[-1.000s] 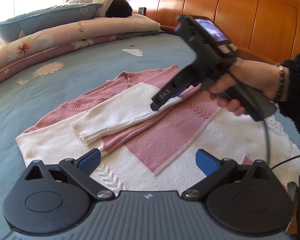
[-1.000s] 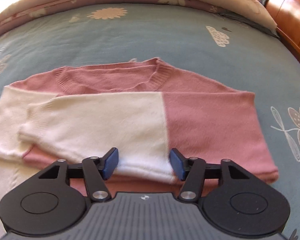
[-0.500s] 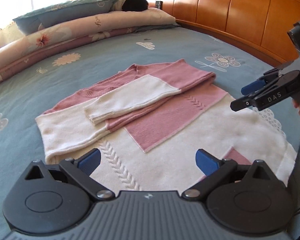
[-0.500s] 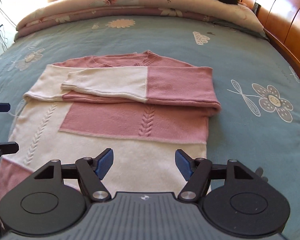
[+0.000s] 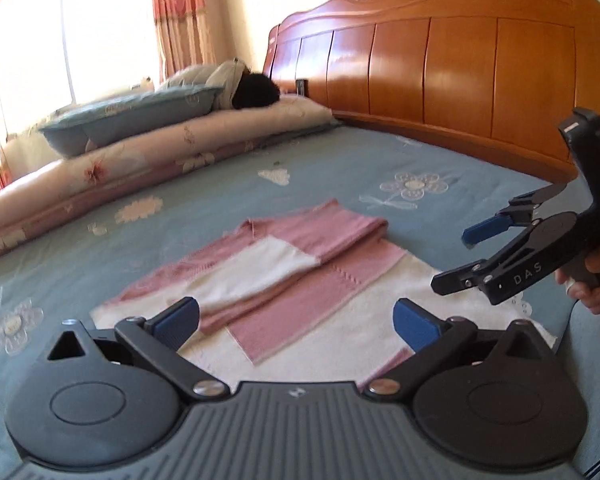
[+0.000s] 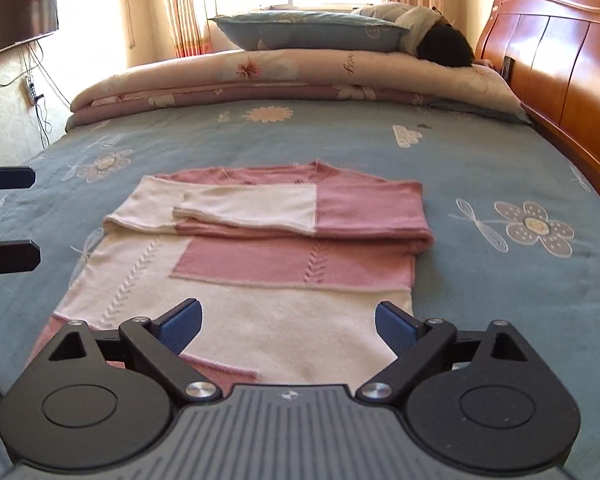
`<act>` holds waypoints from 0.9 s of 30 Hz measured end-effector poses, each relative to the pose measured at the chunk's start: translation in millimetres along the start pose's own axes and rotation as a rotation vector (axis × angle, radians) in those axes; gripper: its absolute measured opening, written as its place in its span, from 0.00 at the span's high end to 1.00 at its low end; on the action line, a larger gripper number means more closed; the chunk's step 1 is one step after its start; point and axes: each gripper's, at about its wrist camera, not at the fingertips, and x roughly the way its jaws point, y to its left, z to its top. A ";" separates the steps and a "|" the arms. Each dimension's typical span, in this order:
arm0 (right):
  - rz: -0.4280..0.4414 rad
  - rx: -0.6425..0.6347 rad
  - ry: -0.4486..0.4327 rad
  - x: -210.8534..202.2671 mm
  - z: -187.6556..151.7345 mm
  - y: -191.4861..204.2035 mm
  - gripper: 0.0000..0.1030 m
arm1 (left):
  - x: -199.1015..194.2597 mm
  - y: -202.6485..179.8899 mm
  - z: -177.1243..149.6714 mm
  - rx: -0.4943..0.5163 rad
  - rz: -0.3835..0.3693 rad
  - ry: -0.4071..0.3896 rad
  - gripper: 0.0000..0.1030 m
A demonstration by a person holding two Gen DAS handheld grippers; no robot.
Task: Fold clothes
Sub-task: 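Move both open grippers to the pink ribbed hem of the sweater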
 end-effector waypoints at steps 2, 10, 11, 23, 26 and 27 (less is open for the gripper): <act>-0.002 0.013 0.024 11.5 -19.4 -4.4 0.07 | 22.7 -8.0 -22.8 -0.023 -0.003 0.068 0.01; -0.017 -0.001 0.039 51.4 -57.2 0.3 0.07 | 84.5 -19.1 -75.5 -0.097 0.039 0.228 0.01; -0.019 -0.003 0.055 58.4 -59.9 1.2 0.07 | 87.8 -19.1 -80.6 -0.106 0.048 0.236 0.01; -0.043 -0.054 0.024 54.7 -94.4 7.2 0.00 | 78.0 -22.1 -108.8 -0.230 0.097 0.145 0.01; -0.052 -0.062 0.027 46.3 -101.7 8.5 0.00 | 71.3 -28.2 -111.7 -0.233 0.124 0.154 0.01; -0.055 -0.070 0.027 43.8 -104.4 9.0 0.00 | 68.1 -29.7 -112.9 -0.231 0.127 0.159 0.01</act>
